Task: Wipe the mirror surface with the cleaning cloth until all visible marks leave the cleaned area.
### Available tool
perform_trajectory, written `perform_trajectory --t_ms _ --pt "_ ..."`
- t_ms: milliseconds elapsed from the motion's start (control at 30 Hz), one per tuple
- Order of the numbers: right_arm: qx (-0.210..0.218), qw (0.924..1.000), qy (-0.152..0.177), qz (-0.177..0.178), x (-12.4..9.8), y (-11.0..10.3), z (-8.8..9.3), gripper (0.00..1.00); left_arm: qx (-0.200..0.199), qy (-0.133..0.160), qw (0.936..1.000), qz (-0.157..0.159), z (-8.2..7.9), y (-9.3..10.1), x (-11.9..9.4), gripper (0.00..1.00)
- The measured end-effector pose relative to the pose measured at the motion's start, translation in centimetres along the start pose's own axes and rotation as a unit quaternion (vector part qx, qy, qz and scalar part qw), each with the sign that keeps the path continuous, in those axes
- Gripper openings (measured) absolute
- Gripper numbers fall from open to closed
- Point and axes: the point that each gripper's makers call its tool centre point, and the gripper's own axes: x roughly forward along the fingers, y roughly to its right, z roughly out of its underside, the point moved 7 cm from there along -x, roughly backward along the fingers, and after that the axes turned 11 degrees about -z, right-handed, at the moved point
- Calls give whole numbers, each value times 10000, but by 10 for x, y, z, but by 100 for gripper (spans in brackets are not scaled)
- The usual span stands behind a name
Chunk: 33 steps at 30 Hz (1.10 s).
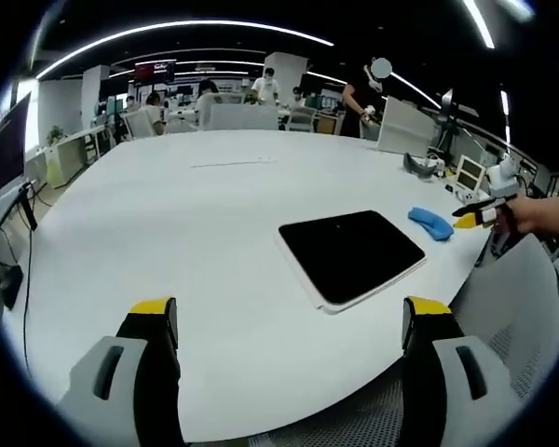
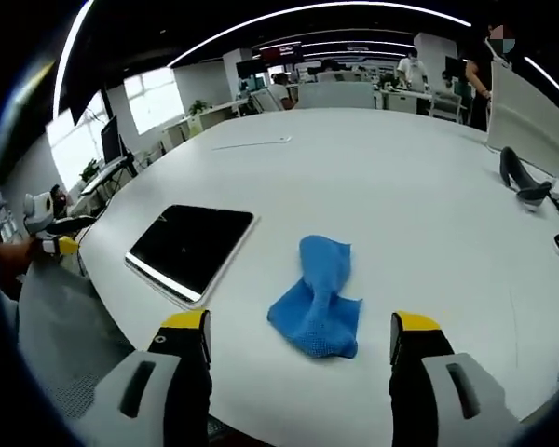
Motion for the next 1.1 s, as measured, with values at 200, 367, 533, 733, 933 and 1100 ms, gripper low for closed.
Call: perform_trajectory --t_ms 200,367,533,733,933,1100 --pt "226 9996 32 194 3 7 -2 50 277 -149 9995 42 3 3 3 99" --pt "396 9986 130 335 9 10 -9 37 287 -87 9995 56 2 2 3 99" --pt "353 9982 -155 468 20 13 -9 22 336 10 9994 58 2 0 2 99" --pt "346 9968 -420 582 29 13 -7 18 309 -16 9995 48 3 -1 2 99" --pt "1076 9858 -595 1146 41 20 7 13 339 -53 9994 -9 5 -4 4 99" --pt "867 9871 -675 1167 45 12 0 3 113 -2 9998 -163 6 -12 1 99"
